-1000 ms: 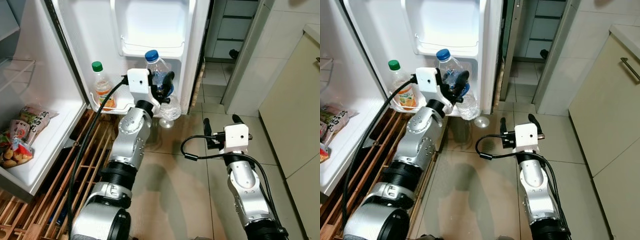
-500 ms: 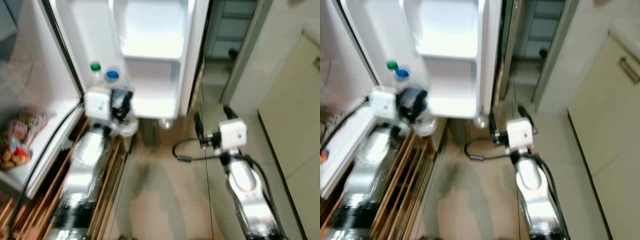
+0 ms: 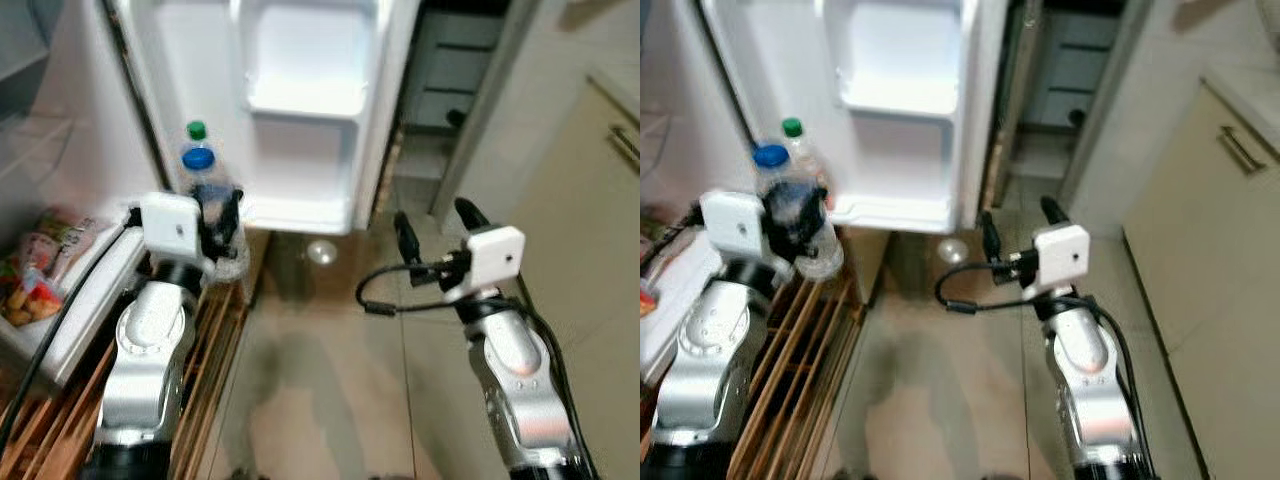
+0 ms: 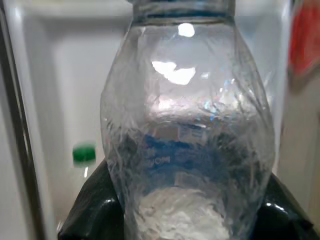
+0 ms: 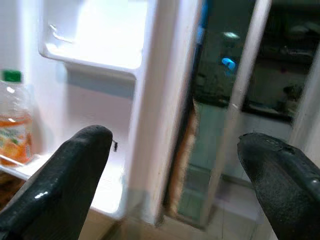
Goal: Restocking fridge
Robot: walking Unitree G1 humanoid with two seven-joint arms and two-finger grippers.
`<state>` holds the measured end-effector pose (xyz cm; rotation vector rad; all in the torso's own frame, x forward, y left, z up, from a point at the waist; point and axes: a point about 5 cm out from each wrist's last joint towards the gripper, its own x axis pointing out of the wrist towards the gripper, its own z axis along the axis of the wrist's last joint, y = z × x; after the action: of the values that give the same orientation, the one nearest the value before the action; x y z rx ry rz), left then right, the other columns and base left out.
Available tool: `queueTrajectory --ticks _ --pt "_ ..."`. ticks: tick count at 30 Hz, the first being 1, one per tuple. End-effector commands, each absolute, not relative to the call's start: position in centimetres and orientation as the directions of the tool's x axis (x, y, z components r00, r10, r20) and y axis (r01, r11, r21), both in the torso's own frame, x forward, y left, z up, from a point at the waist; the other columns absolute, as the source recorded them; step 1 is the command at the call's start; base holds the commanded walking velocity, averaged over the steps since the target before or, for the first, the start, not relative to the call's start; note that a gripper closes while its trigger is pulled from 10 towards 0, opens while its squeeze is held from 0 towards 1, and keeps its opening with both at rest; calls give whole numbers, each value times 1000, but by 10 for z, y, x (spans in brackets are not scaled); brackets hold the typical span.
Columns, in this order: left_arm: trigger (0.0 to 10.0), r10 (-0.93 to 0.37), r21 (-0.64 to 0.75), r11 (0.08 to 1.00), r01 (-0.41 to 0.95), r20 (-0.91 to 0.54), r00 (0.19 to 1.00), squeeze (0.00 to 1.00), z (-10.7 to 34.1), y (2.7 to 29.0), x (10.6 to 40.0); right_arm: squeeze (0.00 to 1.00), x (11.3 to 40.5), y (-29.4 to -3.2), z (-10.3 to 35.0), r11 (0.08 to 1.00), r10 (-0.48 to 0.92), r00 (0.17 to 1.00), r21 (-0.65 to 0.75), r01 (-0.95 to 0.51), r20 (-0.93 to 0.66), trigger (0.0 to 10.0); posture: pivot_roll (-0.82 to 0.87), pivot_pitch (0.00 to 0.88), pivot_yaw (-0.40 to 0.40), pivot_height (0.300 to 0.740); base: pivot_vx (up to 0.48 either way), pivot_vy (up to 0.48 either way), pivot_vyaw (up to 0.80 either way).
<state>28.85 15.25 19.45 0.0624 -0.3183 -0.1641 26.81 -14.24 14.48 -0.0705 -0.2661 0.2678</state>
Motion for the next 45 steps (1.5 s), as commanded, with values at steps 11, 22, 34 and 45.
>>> queueTrajectory --ticks 11,22,34,45 --pt "10000 -105 11 994 107 293 950 0 198 151 304 212 274 -139 149 951 306 921 -128 -283 241 10000 -166 0 9 740 479 0 0" --pt "10000 -143 24 990 142 293 946 0 205 140 313 212 272 -137 148 947 317 918 -123 -296 237 10000 -177 0 13 740 299 0 0" --pt "10000 -133 2 991 137 258 957 0 186 125 334 216 270 -133 144 948 315 922 -113 -297 225 10000 -196 0 24 740 0 0 0" --pt "10000 -225 7 972 234 303 926 0 195 104 334 212 267 -135 141 950 305 929 -129 -283 209 10000 -214 0 38 740 0 -119 0"
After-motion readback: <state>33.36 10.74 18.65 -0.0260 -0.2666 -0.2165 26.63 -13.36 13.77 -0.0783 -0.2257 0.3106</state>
